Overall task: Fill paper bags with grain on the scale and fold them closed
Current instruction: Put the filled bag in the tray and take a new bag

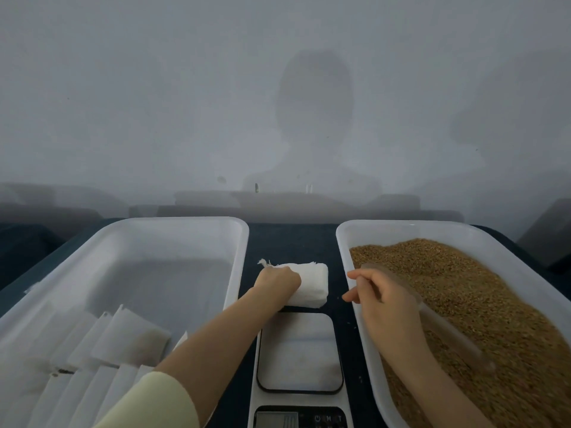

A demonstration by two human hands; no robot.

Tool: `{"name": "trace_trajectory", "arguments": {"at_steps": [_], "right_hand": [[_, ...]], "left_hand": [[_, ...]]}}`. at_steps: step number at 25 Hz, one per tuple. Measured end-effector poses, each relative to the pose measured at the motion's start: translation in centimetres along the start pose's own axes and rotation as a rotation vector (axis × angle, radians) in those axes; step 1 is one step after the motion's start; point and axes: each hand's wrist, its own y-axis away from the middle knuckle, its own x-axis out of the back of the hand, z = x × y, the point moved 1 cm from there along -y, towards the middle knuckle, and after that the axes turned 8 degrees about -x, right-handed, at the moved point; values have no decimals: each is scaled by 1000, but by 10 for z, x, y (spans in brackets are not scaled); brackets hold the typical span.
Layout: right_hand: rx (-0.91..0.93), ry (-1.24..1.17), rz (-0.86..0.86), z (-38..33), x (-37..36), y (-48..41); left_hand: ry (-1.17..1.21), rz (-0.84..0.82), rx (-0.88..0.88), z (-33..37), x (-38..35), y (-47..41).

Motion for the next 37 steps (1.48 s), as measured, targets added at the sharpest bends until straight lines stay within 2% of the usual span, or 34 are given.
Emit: {"name": "trace_trajectory", "arguments": {"at_steps": [3, 5, 7, 10, 12, 13, 15, 17, 19, 21, 25, 28, 33, 35, 37], "right_hand": [[7, -15, -4, -5, -2, -4], [14, -6, -11, -7, -3, -4], [6, 3, -16, -6, -3, -3], [0, 16, -16, -4, 0, -2], [38, 34, -14, -6, 0, 0], [84, 54, -14, -7, -1, 2], [260, 113, -48, -11, -4, 8], [446, 173, -182, -15, -9, 15], [550, 258, -315, -16, -15, 22], [568, 292, -376, -16, -17, 24], [593, 267, -289, -14, -16, 25], [516, 212, -217, -16, -15, 23], [389, 116, -146, -17, -12, 24], [363, 91, -166, -17, -14, 26], [329, 94, -192, -18, -15, 27]], "left_hand": [[-16, 105, -44, 0, -5, 6], [133, 186, -9, 3, -3, 12], [367, 294, 72, -2, 11, 24], [795, 546, 139, -13, 29, 46], [1235, 627, 136, -12, 33, 71], [1517, 600, 118, -8, 32, 84], [1984, 430, 69, -2, 24, 109], [2152, 272, 51, 1, 14, 124], [2186, 216, 74, 2, 5, 129], [2204, 223, 123, 1, -3, 128], [2212, 193, 100, 4, -7, 125], [2198, 152, 37, 4, -7, 123], [1810, 206, -143, 14, -7, 128], [1736, 235, -193, 19, -6, 129], [1706, 263, -165, 21, -6, 128]]}}
